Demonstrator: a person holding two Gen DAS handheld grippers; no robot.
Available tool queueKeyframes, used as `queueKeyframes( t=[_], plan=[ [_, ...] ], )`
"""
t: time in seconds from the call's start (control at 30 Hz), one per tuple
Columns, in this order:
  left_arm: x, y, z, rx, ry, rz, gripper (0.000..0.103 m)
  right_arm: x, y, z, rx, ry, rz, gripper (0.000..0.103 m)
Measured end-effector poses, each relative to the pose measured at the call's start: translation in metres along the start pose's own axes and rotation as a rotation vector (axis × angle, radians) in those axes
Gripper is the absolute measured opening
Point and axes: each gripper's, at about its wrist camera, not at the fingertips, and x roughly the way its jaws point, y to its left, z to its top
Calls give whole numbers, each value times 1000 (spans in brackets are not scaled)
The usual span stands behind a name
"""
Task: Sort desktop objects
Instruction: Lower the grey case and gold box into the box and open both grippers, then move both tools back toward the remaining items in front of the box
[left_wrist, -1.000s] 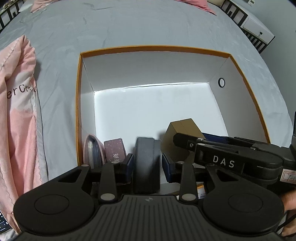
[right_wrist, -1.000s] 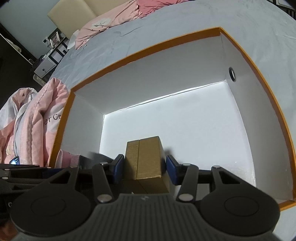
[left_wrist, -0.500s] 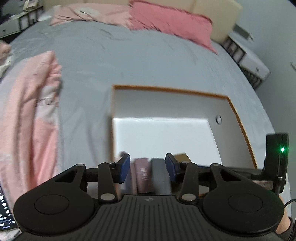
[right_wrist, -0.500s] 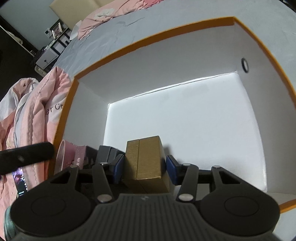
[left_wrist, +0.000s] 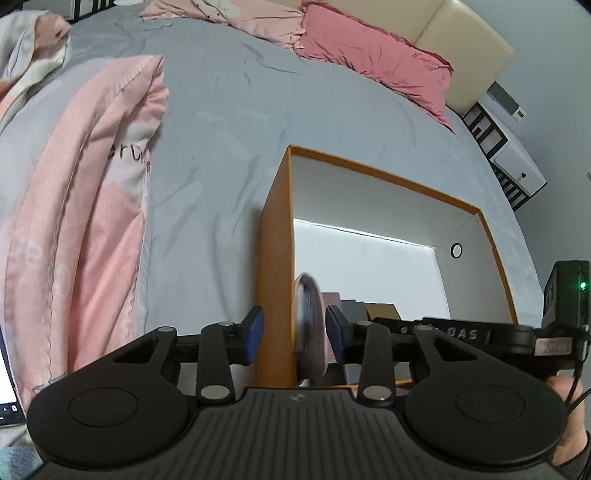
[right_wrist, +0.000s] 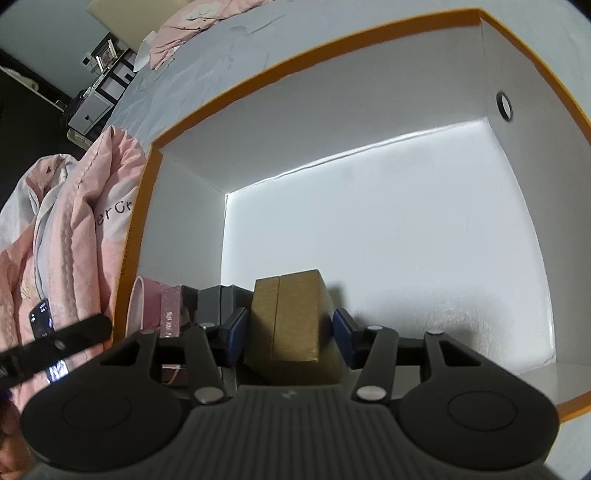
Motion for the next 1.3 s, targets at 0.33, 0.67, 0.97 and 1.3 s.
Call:
queueKeyframes(
  t=[0.33,0.67,0.97,1.3],
  plan=[
    [5,3,-5,8,12,-37,27,1,-4,3,40,24,-2,42],
    [9,-2,-8,20,20,-38,25,4,-7,4,110,70,-10,37],
    [2,-3,-9,16,-9,-22,25,-3,2,-2,24,24,-48,37],
    [-30,-17,-25,86,-98,-7,24,-48,29,-29,-202,-219,-141,37]
  ],
)
